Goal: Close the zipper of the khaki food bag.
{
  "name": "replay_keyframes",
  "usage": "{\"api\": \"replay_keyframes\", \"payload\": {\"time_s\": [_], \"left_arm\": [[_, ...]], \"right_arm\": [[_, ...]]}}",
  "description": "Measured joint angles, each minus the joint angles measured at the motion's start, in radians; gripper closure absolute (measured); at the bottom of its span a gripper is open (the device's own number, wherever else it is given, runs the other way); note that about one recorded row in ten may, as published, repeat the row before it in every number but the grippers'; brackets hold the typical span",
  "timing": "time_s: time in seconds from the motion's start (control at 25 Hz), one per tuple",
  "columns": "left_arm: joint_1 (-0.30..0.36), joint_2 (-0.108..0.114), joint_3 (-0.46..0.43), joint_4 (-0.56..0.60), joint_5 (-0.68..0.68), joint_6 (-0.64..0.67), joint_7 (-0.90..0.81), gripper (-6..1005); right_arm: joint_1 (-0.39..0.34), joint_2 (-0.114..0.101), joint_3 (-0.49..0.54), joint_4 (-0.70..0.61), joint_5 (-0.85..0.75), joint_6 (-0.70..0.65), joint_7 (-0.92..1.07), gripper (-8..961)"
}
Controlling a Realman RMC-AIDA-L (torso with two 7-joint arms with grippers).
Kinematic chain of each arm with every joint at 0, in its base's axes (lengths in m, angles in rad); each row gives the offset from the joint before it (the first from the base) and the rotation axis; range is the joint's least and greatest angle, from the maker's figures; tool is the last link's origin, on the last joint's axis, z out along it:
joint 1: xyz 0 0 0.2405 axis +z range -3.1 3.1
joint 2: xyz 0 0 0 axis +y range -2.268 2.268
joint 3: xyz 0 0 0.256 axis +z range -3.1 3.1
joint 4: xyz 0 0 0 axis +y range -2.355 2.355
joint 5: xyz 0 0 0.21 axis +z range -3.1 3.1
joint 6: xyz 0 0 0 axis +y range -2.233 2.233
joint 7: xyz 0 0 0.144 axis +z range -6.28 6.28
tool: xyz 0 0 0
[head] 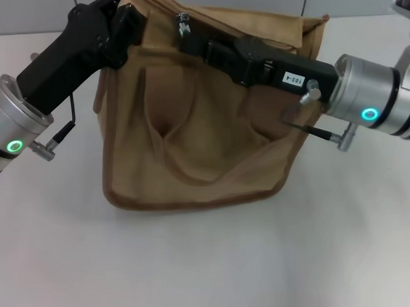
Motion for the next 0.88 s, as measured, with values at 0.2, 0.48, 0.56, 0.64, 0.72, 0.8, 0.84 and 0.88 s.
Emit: {"api": "replay_keyframes", "payload": {"time_s": [0.2, 0.48, 0.56, 0.64, 0.72, 0.8, 0.84, 0.88], "left_arm": [[0.013, 0.0, -0.005, 0.002, -0.007, -0.002, 0.002, 977], [0.022, 0.001, -0.005, 0.002, -0.019, -0.007, 0.013, 977], [0.022, 0.001, -0.004, 0.001, -0.02, -0.007, 0.014, 977], [0.02, 0.0, -0.001, -0.006, -0.02, -0.002, 0.014, 978], [0.017, 0.0, 0.001, -0.013, -0.02, 0.002, 0.014, 978], [0.014, 0.0, 0.001, -0.021, -0.02, 0.008, 0.014, 978], [0.013, 0.0, 0.001, -0.022, -0.02, 0.009, 0.014, 978], [0.013, 0.0, 0.001, -0.022, -0.02, 0.009, 0.014, 978]], "right_arm": [[-0.051, -0.002, 0.0, -0.04, -0.001, -0.015, 0.002, 947], [-0.097, -0.009, 0.004, -0.069, -0.001, -0.059, 0.007, 954], [-0.1, -0.008, 0.004, -0.077, 0.0, -0.062, 0.007, 955], [-0.095, -0.003, -0.002, -0.084, 0.018, -0.068, 0.0, 955], [-0.09, -0.003, -0.005, -0.084, 0.025, -0.071, -0.001, 954], [-0.08, -0.002, -0.007, -0.084, 0.028, -0.078, -0.001, 954], [-0.072, -0.002, -0.008, -0.084, 0.028, -0.087, -0.002, 954], [-0.072, -0.002, -0.008, -0.084, 0.028, -0.087, -0.002, 955]]}}
